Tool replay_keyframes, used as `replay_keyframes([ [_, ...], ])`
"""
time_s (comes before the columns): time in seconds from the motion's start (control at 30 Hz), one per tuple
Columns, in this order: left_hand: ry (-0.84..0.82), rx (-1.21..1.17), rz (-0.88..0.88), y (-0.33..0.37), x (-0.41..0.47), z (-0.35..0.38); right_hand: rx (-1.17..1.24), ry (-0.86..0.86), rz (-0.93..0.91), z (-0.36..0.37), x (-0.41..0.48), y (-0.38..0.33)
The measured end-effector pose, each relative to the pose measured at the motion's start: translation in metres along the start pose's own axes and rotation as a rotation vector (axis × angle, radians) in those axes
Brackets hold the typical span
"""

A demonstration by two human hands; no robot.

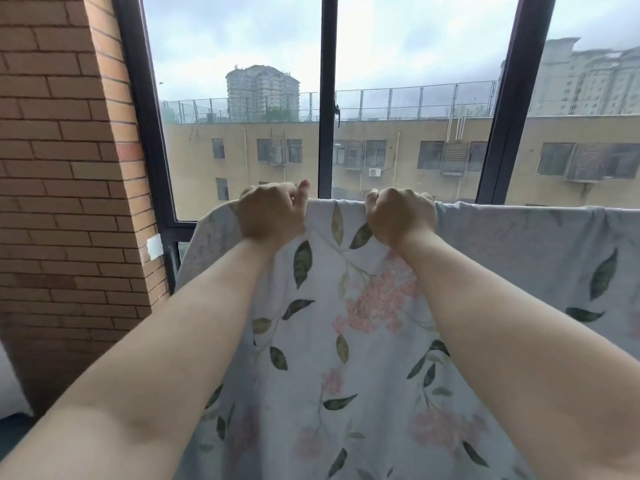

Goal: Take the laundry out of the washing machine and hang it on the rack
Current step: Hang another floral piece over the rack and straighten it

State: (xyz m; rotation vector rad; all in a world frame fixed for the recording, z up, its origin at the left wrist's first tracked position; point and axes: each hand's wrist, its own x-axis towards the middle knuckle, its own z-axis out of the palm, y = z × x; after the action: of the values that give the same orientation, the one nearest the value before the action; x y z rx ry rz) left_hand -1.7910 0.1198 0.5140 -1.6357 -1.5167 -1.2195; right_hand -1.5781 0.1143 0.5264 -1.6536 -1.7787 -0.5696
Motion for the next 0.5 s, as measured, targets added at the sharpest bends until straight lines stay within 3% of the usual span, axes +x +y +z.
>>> replay_keyframes([
  [0.5,-0.005,0.142,-0.013,0.009,-0.001,0.007,-0.082,0.073,0.034,-0.01,0.001,0.113],
])
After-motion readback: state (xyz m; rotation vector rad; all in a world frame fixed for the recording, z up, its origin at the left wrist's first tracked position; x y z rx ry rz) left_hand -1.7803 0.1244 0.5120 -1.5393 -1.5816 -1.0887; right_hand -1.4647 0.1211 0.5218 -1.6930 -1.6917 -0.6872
